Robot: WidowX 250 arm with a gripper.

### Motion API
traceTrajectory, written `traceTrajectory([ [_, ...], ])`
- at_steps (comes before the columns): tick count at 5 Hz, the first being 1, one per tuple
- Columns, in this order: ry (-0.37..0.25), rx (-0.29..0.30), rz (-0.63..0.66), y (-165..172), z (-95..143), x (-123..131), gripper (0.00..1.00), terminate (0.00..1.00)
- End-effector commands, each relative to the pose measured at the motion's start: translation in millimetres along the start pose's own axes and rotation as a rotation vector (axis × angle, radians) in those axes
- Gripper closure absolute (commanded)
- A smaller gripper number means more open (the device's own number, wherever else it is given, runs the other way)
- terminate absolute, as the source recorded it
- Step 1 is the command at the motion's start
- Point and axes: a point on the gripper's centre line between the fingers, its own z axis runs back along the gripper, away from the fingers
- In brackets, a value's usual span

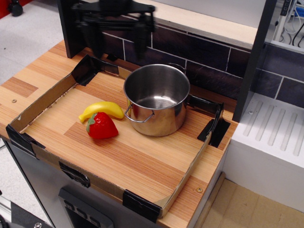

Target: Topple metal pot

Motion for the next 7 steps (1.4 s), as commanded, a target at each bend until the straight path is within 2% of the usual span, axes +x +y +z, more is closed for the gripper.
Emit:
traceTrajectory([
  [1, -0.061, -0.010, -0.140, -55, -1, -6, 0.00, 0.00],
  [2, -0.074, -0.014, -0.205, -74, -19, -6, 0.00, 0.00],
  [3, -0.100, 0.026, -0.241, -81, -37, -3, 0.00, 0.00],
  [4, -0.112, 0.042, -0.259, -83, -46, 0, 0.00, 0.00],
  [6, -0.081, 0.048, -0.268, -89, -55, -3, 0.00, 0.00],
  [7, -0.062, 0.069, -0.255, -92, -67, -2, 1.00, 0.00],
])
